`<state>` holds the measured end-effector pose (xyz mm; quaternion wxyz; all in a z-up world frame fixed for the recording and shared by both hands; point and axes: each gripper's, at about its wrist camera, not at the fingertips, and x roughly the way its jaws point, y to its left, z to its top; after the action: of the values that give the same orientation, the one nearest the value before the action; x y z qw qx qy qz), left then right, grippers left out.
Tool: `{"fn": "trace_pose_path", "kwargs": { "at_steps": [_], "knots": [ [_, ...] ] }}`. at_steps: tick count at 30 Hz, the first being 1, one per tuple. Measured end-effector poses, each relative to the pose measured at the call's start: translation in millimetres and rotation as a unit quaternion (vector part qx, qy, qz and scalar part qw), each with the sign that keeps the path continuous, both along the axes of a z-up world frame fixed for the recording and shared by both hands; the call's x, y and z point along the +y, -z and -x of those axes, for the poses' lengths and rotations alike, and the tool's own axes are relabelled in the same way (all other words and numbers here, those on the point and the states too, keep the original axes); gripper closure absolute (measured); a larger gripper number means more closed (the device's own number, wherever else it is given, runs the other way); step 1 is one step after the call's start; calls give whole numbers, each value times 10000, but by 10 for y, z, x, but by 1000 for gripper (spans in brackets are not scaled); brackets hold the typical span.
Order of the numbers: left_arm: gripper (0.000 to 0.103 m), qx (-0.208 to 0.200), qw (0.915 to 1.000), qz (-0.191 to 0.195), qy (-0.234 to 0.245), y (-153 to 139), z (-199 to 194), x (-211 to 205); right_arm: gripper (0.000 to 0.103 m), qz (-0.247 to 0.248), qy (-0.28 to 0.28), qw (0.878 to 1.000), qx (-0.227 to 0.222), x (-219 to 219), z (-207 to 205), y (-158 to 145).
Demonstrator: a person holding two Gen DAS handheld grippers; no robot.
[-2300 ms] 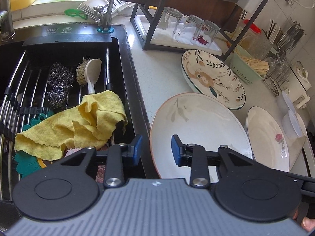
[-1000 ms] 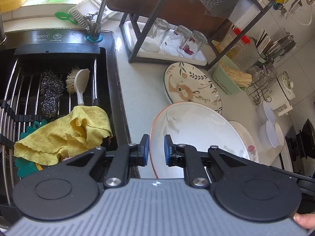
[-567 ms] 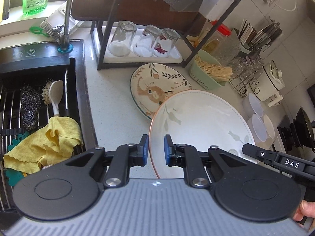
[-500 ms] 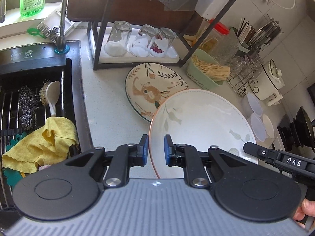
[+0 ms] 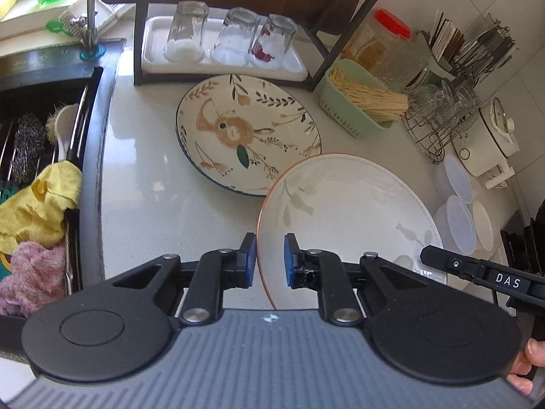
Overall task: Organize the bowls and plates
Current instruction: 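Lift the leaf-pattern plate with both grippers and carry it over the rose plate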
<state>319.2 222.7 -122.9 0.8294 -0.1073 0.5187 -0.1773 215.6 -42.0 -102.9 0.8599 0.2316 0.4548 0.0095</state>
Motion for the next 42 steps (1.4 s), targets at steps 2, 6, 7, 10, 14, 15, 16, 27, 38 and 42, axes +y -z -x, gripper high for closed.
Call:
{"fn": "trace_pose_path", "kwargs": {
  "at_steps": [2,6,7,10,14,15,16,27,38,42],
  "knots": [
    [85,162,9998,-12,-149,99,21,-72,92,-12,-132,9999,69,-100,-32,102],
    [85,278,9990,-126,-337,171,115,-200,92,-13,-362,9993,114,-240,-49,215],
    [85,286,9988,-162,-350,183,137,-236,93,22,-419,9991,108,-264,-51,241],
    [84,390,9980,-252,-437,220,171,-322,92,-5,-505,9986,137,-346,-35,325],
    [84,414,9973,-435,-418,237,165,-462,93,4,-677,9977,104,-452,-16,375],
    [84,391,9973,-491,-371,236,155,-507,93,31,-708,9974,105,-475,-14,383],
    [84,377,9972,-541,-353,239,150,-540,93,85,-757,9970,102,-489,-13,389],
    [84,234,9980,-506,-294,165,219,-731,93,314,-959,9949,87,-380,-72,478],
    [84,55,9976,-585,-371,19,329,-696,94,565,-872,9943,-226,-374,-33,271],
    [84,-99,9978,-513,-419,-182,392,-723,92,459,-744,9948,-518,-438,44,73]
  ]
}}
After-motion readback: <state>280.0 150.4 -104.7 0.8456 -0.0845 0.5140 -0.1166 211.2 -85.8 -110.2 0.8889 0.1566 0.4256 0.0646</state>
